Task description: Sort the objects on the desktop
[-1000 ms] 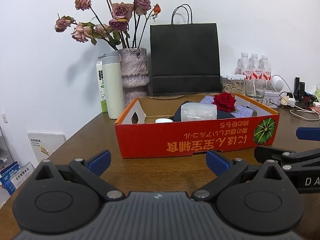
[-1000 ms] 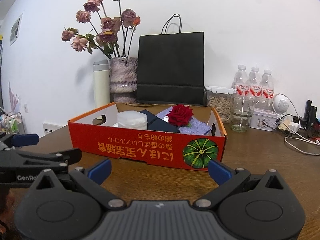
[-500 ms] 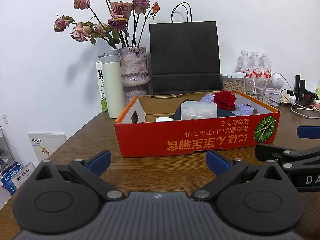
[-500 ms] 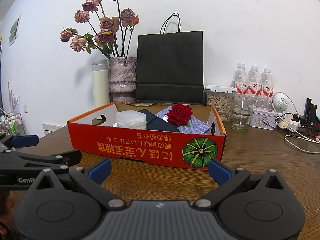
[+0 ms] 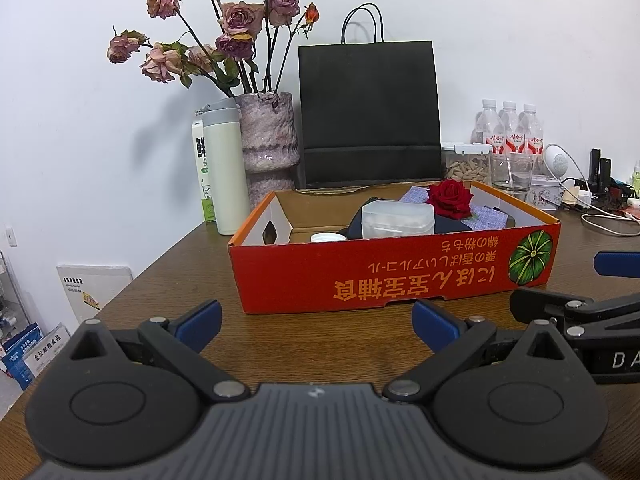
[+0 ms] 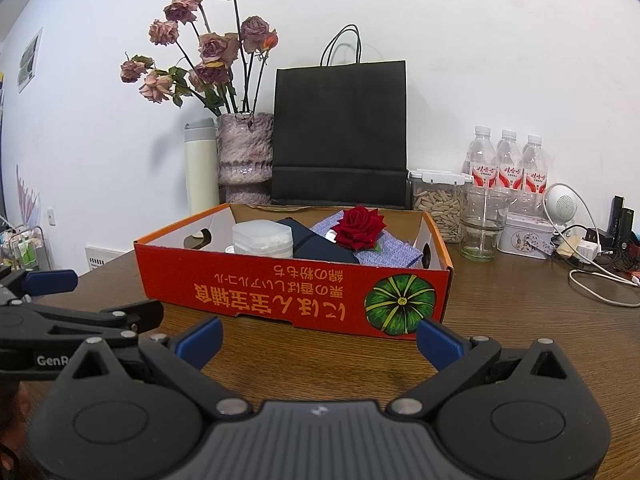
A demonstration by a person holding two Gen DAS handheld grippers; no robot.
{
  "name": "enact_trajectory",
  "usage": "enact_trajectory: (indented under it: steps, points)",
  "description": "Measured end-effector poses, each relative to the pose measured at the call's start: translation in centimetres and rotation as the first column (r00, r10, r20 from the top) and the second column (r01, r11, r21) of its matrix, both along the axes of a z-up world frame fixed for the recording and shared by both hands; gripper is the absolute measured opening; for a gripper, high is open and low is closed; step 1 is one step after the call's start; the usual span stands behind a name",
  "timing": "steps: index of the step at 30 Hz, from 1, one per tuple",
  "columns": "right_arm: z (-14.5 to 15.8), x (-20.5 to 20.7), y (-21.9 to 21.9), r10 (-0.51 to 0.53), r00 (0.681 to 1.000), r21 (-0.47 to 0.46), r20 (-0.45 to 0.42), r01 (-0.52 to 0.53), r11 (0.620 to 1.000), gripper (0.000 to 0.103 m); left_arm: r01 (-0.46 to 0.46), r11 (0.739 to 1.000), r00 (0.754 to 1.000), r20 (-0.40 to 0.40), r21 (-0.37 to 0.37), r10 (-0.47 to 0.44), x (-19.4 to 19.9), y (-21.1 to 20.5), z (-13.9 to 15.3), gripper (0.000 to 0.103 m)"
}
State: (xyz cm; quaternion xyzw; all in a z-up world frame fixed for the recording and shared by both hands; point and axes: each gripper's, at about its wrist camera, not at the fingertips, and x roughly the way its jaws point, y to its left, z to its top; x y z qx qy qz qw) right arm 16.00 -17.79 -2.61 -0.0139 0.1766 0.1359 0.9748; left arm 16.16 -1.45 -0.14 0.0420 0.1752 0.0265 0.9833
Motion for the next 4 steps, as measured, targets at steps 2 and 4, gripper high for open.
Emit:
enact_trajectory:
  steps: [2, 4]
  points:
    - [-0.03, 0.02, 0.04, 0.0, 1.0, 0.0, 0.001, 0.0, 1.0, 0.103, 0.003, 1.0, 1.0, 0.0, -0.003, -0.003, 0.02, 0.01, -0.01, 0.103]
    - [-0.07, 0.05, 0.04, 0.0, 1.0, 0.0, 0.001, 0.0, 1.0, 0.103, 0.005, 1.0, 1.0, -0.004, -0.006, -0.005, 0.13, 0.08, -0.07, 0.103]
